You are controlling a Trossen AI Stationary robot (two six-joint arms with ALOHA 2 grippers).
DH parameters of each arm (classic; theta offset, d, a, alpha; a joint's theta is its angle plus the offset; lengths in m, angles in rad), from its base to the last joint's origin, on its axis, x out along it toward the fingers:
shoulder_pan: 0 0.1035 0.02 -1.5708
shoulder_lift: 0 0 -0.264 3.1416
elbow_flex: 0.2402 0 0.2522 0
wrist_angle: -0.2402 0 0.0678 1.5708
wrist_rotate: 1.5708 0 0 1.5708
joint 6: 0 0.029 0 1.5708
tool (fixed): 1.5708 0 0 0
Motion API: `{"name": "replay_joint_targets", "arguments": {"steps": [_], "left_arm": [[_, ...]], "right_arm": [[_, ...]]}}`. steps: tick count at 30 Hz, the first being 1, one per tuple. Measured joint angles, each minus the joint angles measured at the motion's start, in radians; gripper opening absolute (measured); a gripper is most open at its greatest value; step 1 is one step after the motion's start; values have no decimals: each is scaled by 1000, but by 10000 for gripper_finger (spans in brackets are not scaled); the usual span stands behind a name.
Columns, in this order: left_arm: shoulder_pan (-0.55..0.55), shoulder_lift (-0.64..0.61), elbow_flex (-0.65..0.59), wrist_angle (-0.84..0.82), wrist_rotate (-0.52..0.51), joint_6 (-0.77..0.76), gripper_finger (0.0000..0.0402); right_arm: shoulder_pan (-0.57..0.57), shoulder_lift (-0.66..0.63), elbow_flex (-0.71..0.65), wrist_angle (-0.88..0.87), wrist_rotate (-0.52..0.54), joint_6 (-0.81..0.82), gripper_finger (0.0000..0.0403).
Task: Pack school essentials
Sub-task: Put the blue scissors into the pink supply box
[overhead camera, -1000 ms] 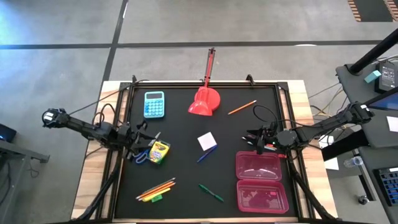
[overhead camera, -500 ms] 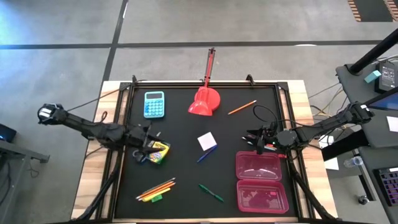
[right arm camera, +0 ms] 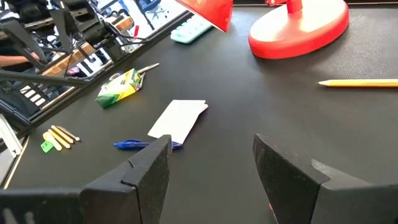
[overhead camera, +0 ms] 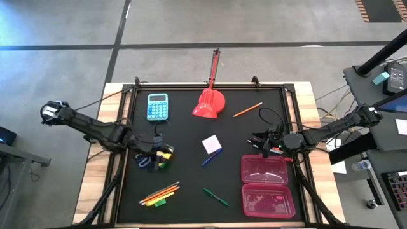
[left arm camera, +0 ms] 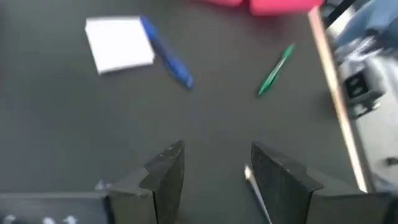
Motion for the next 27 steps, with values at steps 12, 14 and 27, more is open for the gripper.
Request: {"name": "replay_joint_targets", "arguments": {"steps": [12,14,27], "left_arm": [[0,64,49,-330,-41,-244,260],[0,63,41,-407,-64,-292,269],[14,64,-56,-560,-271,-548,272]], "right_arm": [[0,0,0,2,0,0,217],[0,0,0,2,0,0,217],[0,0,0,2,0,0,217]]}}
